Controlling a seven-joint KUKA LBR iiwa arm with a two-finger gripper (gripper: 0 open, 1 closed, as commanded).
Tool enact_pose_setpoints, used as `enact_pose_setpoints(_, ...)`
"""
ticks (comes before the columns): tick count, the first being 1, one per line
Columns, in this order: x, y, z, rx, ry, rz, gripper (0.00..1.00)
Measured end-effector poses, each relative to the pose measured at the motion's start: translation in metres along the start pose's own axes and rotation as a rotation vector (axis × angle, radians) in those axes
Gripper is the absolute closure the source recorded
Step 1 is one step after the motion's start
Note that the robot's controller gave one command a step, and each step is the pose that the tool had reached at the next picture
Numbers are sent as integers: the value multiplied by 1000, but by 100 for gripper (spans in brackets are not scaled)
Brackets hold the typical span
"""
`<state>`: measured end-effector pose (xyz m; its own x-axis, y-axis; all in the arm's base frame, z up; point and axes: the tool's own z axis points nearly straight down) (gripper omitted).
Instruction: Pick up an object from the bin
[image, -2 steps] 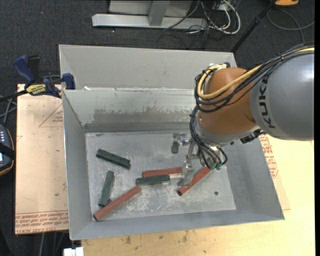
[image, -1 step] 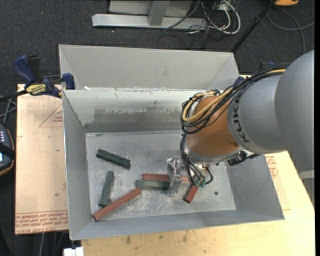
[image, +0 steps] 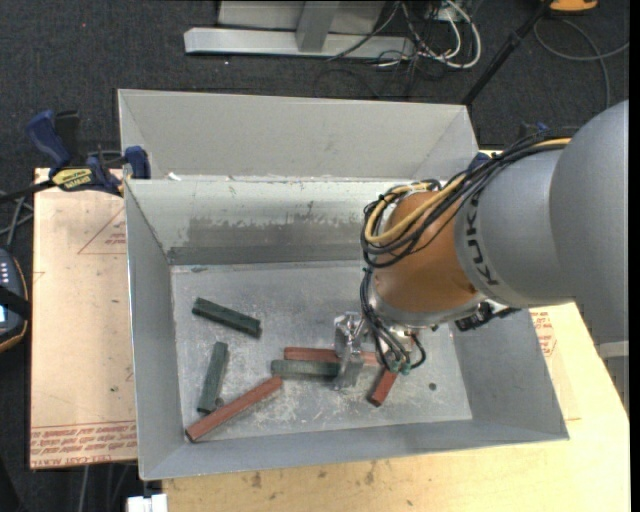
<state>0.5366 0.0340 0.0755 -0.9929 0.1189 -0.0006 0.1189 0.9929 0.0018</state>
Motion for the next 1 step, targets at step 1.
enact_pose_setpoints(1,-33,-25,-128,1,-1,-13,100)
